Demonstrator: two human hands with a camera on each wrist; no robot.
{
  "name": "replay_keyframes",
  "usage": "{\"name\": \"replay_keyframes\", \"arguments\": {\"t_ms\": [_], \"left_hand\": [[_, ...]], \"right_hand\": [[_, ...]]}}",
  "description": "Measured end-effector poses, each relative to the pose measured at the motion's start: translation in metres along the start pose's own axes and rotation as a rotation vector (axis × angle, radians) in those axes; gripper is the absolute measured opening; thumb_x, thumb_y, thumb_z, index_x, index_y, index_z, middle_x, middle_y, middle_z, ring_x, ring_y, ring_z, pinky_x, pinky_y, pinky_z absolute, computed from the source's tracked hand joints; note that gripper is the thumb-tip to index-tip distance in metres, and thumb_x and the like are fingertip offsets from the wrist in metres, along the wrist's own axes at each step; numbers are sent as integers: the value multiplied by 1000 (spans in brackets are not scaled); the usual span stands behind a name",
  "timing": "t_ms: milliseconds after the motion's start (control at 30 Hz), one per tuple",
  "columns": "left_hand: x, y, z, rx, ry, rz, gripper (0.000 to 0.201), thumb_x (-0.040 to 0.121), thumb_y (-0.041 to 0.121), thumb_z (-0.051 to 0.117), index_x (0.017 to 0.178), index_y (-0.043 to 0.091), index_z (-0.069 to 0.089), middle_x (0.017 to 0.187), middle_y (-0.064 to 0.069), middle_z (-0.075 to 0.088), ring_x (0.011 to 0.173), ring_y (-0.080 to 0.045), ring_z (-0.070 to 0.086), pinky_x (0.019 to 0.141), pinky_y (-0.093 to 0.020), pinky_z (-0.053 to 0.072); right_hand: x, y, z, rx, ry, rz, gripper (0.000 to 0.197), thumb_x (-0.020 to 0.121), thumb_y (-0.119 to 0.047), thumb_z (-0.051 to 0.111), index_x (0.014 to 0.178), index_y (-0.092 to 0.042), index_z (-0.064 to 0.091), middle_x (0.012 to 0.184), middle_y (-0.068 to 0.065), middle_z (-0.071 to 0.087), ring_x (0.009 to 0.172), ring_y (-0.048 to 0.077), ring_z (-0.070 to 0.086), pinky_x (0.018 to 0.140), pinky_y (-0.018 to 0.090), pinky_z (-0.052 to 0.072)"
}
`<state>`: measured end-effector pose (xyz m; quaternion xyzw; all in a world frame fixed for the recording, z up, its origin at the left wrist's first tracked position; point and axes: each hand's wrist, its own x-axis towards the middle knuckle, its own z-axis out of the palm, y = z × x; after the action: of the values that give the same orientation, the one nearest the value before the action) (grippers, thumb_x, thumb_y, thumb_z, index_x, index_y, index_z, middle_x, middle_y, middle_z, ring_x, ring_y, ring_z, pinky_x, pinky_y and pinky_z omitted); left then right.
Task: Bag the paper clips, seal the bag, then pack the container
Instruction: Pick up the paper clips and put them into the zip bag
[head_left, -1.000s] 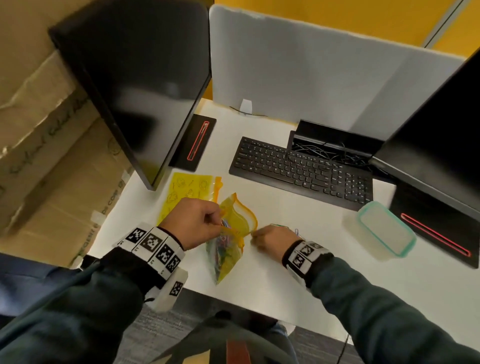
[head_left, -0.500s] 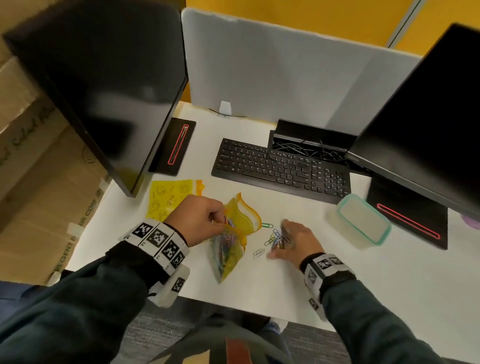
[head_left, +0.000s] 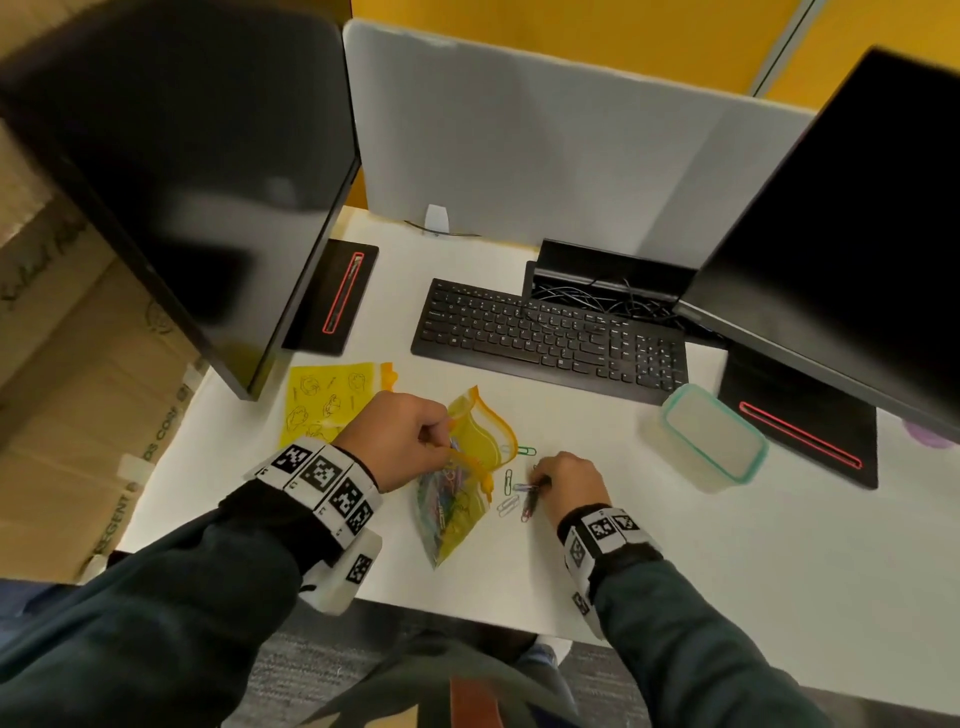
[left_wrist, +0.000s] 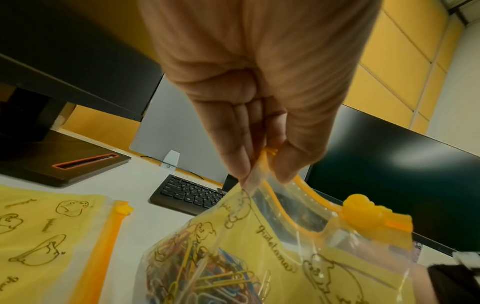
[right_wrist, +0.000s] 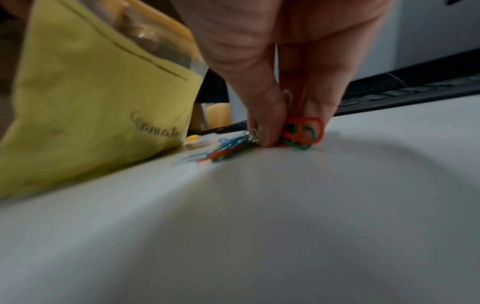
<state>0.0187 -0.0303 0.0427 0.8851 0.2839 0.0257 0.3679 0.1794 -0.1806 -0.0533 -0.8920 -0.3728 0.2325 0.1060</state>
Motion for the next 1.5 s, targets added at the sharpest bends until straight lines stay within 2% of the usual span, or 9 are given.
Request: {"name": "replay_keyframes", "arguments": {"t_ms": [200,367,500,700,800,867,1200,1400,1500], "left_hand": [[1,0,-1,-28,6,10,36,68,7,68,49,33,51,63,5,65,78,-19,67,76,-37,56],[5,0,0,-36,-10,16,28,68,8,68,53,28,56,71,-2,70,80,-16,67,74,-32,55],[6,2,-1,-27,-7,18,6,67,9,69,64,13,67,68,-1,69,71,-15,63,68,-27,51],[1,-8,-4,-40,9,-11,10,69,8,67,64,16,66,61,11,59,60,1,52,56,-4,39],[-2,-12,-6,-74,13,-15,12,68,5,67,63,16,66,67,1,68,74,-14,65,70,-25,54],[-3,-13,-8,-84,16,-20,12,68,6,68,62,17,66,71,-3,71,84,-19,67,74,-34,56],[-7,-12,-14,-83,28,-61,29,68,11,73,54,30,55,77,-5,72,90,-20,67,78,-38,56],[-8,-17,-17,-91,60,-111,29,67,8,71,53,27,55,65,4,64,72,-14,61,71,-27,52],[-7,-17,-15,-94,66,-114,31,66,7,69,51,30,54,61,10,60,69,-15,60,73,-31,54]], "right_hand": [[3,-6,-30,537,166,226,27,76,6,65,68,-19,70,83,10,72,82,28,67,82,32,55],[-10,-55,-77,960,42,-8,33,74,18,63,72,-14,53,59,9,58,50,21,57,53,33,55],[-7,-81,-72,828,-74,-50,33,71,6,72,71,-19,51,78,17,66,66,23,59,57,33,53],[0,-32,-61,653,154,215,15,82,-8,65,76,-17,56,92,16,68,70,23,65,60,35,59],[-5,-9,-36,195,-65,330,34,73,-16,75,103,-15,58,111,12,63,98,28,62,88,39,54],[-10,-10,-20,41,-158,293,55,70,-21,78,118,-11,52,120,11,55,110,27,55,96,31,45],[18,-36,-5,82,17,26,35,85,-6,55,121,-11,56,124,13,56,113,30,55,95,30,43],[14,-34,-3,-224,-273,-141,75,81,-42,63,143,-23,27,153,4,23,137,29,24,109,42,34],[7,-32,5,-281,-279,-155,71,82,-32,64,143,-26,30,149,6,28,132,29,29,105,41,38]]}}
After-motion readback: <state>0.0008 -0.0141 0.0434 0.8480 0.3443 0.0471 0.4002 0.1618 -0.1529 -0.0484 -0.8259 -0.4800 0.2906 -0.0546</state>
